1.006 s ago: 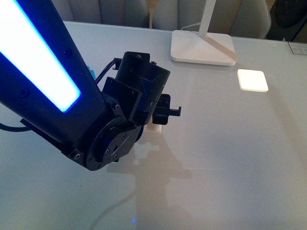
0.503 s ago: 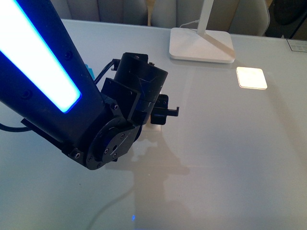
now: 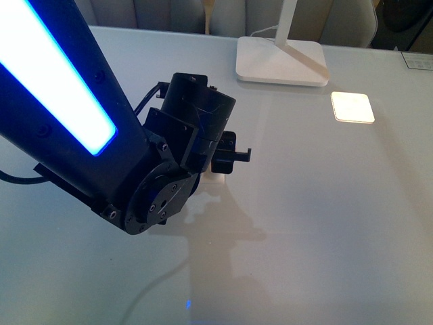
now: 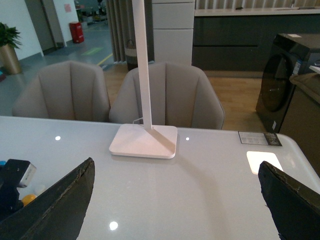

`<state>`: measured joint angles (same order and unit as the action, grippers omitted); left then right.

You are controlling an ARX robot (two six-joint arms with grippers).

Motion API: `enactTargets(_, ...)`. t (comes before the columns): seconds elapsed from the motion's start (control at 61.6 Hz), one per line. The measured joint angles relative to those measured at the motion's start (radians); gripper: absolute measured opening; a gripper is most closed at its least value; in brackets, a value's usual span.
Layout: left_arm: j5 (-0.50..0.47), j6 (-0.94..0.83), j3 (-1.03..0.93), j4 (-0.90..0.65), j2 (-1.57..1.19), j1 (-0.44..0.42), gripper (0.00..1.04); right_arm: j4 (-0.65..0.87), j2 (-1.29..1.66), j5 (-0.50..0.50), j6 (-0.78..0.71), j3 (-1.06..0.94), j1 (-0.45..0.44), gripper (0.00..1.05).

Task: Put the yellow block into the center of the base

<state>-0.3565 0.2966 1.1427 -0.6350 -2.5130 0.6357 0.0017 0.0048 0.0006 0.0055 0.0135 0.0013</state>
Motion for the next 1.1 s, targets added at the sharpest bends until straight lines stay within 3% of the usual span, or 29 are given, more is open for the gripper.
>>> enactTargets(1.103, -0.016, 0.024, 0.014, -0.005, -0.018, -0.003, 0.63, 0.000, 0.000, 0.000, 0.000, 0.000, 0.000, 0.96)
